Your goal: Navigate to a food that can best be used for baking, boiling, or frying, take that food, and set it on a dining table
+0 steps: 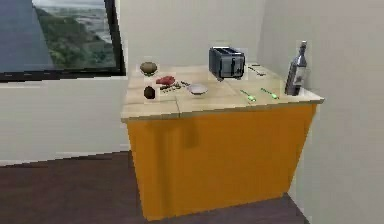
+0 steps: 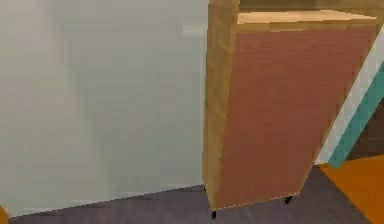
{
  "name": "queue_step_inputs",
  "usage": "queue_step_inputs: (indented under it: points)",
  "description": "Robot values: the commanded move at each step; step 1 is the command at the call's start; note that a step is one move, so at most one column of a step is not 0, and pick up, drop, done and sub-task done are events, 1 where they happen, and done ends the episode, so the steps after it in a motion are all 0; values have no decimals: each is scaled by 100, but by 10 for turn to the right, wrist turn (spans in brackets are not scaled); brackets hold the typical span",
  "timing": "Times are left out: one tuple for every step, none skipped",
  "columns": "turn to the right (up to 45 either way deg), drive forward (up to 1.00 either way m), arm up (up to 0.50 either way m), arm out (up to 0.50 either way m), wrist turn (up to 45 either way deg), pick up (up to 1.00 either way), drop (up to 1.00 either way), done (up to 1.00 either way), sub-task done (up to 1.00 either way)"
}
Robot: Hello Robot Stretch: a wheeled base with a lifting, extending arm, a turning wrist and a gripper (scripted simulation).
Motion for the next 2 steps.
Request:
queue_step_inputs:
  points:
    - [-450, 0, 0, 0, 0, 0, 0, 0, 0]
    - [-450, 0, 0, 0, 0, 0, 0, 0, 0]
